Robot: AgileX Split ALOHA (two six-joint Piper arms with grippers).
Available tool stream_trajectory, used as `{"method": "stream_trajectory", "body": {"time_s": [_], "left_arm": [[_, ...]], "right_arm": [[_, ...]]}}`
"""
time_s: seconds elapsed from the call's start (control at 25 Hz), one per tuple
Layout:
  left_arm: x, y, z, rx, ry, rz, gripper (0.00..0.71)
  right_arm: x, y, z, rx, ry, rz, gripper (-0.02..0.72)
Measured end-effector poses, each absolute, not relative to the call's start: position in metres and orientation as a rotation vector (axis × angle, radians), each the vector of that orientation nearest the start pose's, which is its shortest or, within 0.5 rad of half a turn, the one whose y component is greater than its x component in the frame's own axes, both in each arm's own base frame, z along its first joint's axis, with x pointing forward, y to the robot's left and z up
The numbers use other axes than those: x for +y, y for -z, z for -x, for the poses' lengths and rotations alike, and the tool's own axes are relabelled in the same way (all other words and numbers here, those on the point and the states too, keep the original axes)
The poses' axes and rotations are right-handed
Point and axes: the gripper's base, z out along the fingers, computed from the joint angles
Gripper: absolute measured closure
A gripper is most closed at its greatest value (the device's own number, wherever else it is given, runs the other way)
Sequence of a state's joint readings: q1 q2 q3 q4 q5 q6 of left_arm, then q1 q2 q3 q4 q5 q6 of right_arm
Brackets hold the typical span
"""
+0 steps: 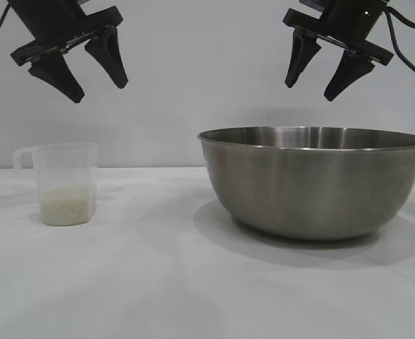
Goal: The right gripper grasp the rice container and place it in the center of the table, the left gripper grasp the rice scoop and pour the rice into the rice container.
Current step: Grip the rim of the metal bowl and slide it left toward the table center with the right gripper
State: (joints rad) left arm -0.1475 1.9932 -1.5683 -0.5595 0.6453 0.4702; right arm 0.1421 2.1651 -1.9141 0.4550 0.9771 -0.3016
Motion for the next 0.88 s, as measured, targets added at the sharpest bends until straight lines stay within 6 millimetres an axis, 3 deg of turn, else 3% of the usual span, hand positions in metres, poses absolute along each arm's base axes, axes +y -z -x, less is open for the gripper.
{"method": "stream_trajectory", "body": {"time_s": [0.6, 0.88], "left_arm": [[-0.095, -0.234, -0.439, 2.449, 0.465, -0.33, 0.193], [-0.095, -0.234, -0.439, 2.449, 0.464, -0.331, 0.193]], "right_arm": [[0.095, -0.236, -0.464, 2.707, -0.448, 0.439, 0.208], [0.08, -0.271, -0.44, 2.794, -0.258, 0.479, 0.208]]}}
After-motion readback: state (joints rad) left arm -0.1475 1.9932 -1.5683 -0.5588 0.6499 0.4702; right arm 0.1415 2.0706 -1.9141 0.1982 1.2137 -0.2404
